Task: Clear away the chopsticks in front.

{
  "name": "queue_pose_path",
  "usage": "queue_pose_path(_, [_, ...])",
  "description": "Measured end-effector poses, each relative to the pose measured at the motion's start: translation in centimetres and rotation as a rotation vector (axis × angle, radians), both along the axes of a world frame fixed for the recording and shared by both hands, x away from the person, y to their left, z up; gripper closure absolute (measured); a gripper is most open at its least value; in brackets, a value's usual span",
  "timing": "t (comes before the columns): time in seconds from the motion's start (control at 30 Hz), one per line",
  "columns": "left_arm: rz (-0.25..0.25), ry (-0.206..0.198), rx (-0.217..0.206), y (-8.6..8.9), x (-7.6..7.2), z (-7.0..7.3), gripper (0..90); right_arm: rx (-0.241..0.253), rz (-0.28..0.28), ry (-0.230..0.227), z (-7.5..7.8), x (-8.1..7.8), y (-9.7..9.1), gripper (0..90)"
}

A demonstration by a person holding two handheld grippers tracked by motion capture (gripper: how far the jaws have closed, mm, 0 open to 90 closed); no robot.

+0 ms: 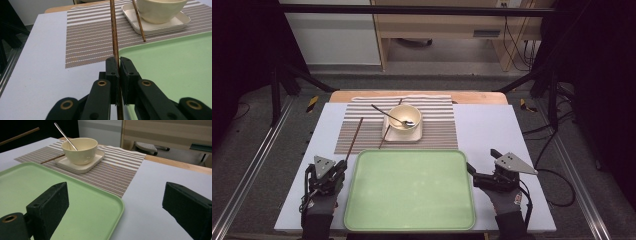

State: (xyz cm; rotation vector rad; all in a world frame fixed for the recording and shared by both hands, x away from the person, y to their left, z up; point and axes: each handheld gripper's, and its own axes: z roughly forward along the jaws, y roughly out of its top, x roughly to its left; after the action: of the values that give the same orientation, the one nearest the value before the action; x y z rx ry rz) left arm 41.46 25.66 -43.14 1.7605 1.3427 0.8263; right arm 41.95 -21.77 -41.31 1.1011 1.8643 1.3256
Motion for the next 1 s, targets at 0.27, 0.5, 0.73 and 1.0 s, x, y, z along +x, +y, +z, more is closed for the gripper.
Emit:
queue_pose_path(0.27, [0.012,-0.025,0.0,-1.1,-1.0,0.8,84.8,0.002,-0.002,-0.003,0.1,-0.1,0.0,7.1])
queue_pose_path(0.5, [0.026,-0.047,-0.03,-2.4,-2.4,0.4,84.8,0.004,0.004,-0.006,0.2,-0.1,0.0,7.1])
queue_pose_path(0.73, [0.039,-0.032,-0.062,-3.4,-4.7,-1.1,84.8,0.002,0.007,-0.002,0.1,-0.1,0.1,7.1])
queue_pose_path(1.0, [0.027,0.006,-0.016,-4.8,-6.7,-3.3,84.8,0.001,0.011,-0.003,0.1,-0.1,0.2,7.1])
